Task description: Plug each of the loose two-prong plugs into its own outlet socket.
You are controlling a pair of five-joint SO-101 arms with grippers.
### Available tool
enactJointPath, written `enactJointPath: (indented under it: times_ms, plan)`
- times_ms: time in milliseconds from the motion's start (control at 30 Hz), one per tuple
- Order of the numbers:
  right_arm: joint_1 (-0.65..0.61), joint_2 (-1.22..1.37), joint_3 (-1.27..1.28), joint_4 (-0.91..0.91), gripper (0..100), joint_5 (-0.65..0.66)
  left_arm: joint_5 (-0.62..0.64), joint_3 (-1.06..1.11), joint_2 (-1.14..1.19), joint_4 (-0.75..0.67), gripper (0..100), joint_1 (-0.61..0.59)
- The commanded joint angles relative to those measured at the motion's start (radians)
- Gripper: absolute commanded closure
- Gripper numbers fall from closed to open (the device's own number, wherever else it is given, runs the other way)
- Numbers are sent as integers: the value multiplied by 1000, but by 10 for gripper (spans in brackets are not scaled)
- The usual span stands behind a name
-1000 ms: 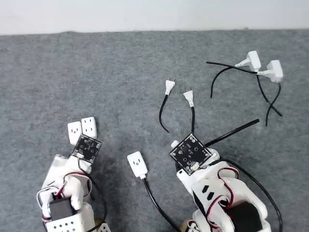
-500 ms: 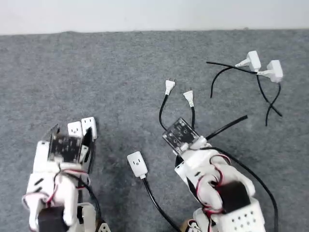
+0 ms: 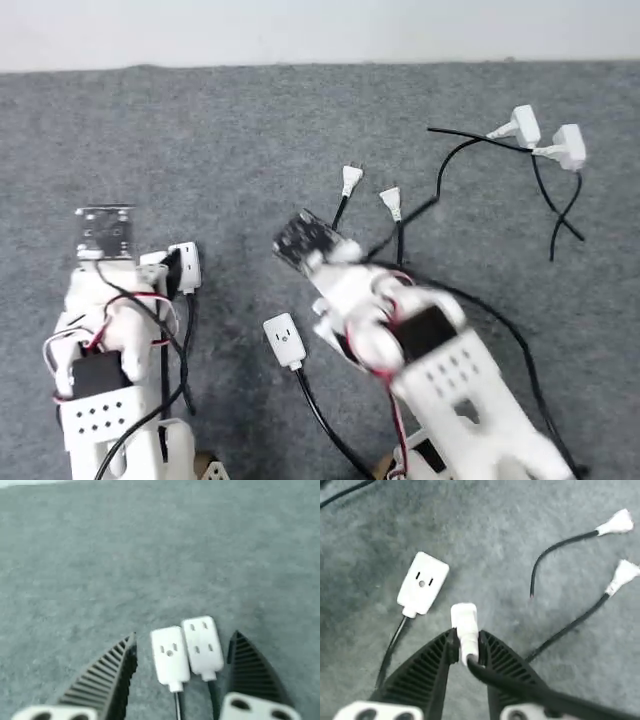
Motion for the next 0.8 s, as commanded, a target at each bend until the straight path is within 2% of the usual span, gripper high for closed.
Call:
enactJointPath:
  times_ms: [0,200,400,533,700,767]
  plan:
    - [-38,255,-203,-21,991,-40,25,51,5,-100,711,-71]
    - [-116,504,-397,4,991,-46,48,91,3,-155,711,-140]
    - [-163,642,-460,1,991,-29,80,139,3,-236,711,-163]
    - [-213,645,-500,81,991,112,80,154,5,-267,711,-161]
    - [-216,634,-572,209,991,285,80,157,5,-270,711,-163]
    - [-217,628,-571,240,991,413,78,159,5,-270,711,-161]
